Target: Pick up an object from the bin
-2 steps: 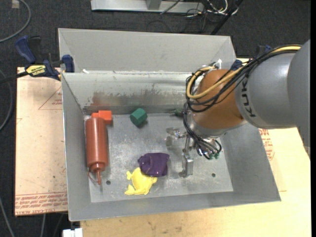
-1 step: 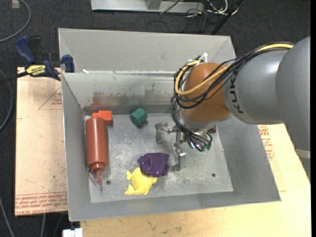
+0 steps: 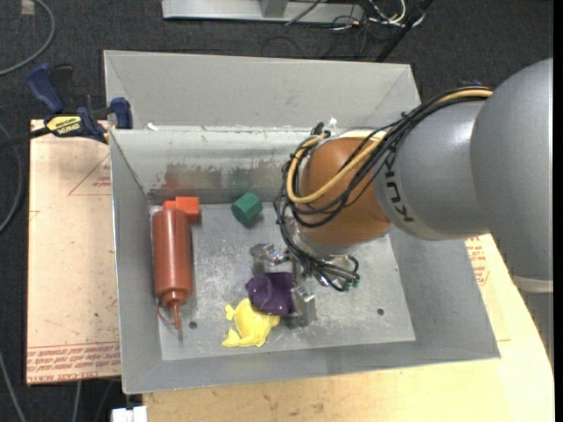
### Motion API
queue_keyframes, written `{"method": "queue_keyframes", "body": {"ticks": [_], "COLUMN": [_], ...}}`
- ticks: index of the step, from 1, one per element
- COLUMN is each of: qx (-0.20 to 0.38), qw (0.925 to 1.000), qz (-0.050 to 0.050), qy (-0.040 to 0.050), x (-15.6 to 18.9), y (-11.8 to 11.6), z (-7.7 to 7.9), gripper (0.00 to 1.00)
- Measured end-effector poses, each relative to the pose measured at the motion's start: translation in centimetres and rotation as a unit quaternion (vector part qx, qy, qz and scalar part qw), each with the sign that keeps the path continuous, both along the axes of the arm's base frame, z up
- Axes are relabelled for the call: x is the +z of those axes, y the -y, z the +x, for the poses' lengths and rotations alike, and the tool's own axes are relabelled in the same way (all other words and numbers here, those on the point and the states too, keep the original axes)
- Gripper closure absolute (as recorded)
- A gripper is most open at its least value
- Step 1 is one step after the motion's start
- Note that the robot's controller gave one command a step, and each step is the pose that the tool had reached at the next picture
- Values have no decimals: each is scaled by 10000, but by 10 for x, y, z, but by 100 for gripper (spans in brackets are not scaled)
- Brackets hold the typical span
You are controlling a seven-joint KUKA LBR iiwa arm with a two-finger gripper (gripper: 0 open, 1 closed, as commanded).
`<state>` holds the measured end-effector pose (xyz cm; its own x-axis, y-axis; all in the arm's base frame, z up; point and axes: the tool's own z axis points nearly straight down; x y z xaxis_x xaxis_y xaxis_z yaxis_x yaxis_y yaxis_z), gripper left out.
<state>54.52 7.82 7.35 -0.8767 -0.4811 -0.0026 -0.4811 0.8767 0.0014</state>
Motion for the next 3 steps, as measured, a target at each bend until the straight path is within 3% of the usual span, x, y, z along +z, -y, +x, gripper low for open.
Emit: {"method": "queue_keyframes", "body": {"ticks": [1,2,3], "qx": [556,556,712], "qw": [9984,9984,9974], "qz": [-1,-1,8], "qy": [48,48,64], "x": [-1,-1,114], "y": [-36,-36,-43], "z": [20,20,24], "gripper": [100,100,100]}}
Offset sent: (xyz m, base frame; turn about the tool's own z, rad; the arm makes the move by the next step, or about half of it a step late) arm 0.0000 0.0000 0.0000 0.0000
